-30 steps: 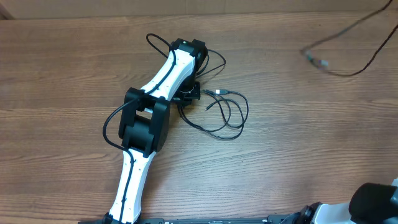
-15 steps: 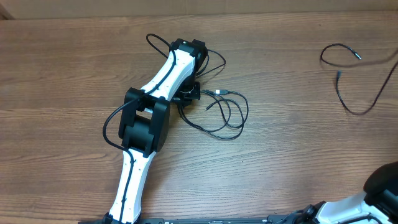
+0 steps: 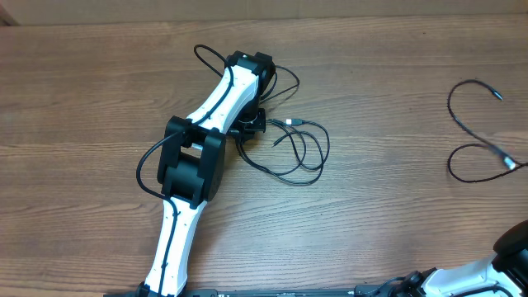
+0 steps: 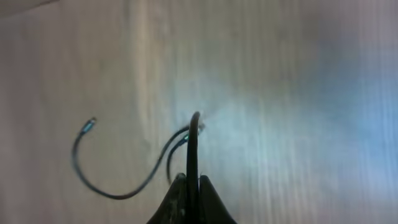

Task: Untangle cables
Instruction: 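Lower the right gripper and lay the black cable at the right edge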

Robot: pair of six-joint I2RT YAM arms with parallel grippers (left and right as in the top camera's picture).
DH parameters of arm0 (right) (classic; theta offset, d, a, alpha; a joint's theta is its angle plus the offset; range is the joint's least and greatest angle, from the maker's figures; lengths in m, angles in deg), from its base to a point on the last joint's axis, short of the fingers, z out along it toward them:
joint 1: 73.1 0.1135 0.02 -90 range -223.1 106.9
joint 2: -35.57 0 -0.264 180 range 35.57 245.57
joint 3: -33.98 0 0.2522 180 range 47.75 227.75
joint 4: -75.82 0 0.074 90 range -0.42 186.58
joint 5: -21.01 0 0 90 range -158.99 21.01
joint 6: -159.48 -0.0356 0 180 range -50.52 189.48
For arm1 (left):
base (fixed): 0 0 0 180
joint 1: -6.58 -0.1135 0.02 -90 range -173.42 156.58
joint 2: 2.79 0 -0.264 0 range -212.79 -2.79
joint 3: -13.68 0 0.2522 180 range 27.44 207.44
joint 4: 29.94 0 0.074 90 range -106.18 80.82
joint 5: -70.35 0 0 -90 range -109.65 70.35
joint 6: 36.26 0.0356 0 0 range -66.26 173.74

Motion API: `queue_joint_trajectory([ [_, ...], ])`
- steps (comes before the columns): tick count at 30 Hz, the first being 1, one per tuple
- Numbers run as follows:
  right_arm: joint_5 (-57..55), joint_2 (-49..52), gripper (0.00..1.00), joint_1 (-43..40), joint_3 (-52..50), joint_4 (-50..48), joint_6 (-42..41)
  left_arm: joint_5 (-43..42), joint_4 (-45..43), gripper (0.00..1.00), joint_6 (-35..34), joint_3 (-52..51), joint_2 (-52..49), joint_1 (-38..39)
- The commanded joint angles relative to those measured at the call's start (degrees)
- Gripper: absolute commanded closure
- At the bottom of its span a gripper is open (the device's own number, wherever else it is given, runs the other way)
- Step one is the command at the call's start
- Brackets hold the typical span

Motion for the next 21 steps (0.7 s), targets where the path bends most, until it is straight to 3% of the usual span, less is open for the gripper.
queue_joint_trajectory([
  [1,-7.4,-0.6,0.96,0.1,-3.4,-0.1,0.1,1.3,-2.2,0.94,0.0,-3.5,-7.5,-1.2],
  [7,-8.5,-0.6,0.96,0.1,-14.5,-6.6,-0.1,0.7,-2.2,0.95,0.0,-3.5,-7.5,-1.2],
  [12,-8.5,-0.6,0.91,0.1,-24.5,-14.0,-1.3,0.7,-2.2,0.94,0.0,-3.5,-7.5,-1.2],
  [14,-8.5,-0.6,0.85,0.1,-27.0,-15.5,-3.7,0.7,-2.2,0.94,0.0,-3.5,-7.5,-1.2],
  [15,-8.5,-0.6,0.68,0.1,-27.5,-16.0,-3.7,0.7,-2.2,0.94,0.0,-3.5,-7.5,-1.2],
  [17,-8.5,-0.6,0.59,0.1,-27.5,-16.0,-3.7,0.7,-2.2,0.94,0.0,-3.5,-7.5,-1.2],
  [18,-8.5,-0.6,0.22,0.1,-27.5,-16.0,-3.7,0.7,-2.2,0.94,0.0,-3.5,-7.5,-1.2],
  [19,-8.5,-0.6,0.08,0.1,-27.5,-16.0,-3.7,0.7,-2.2,0.94,0.0,-3.5,-7.5,-1.2],
  [20,-8.5,-0.6,0.0,0.1,-27.5,-16.0,-3.6,0.7,-2.2,0.93,0.0,-3.5,-7.5,-1.2],
  [21,-8.5,-0.6,0.0,0.1,-27.5,-16.0,-2.7,0.7,-2.2,0.89,0.0,-3.5,-7.5,-1.2],
])
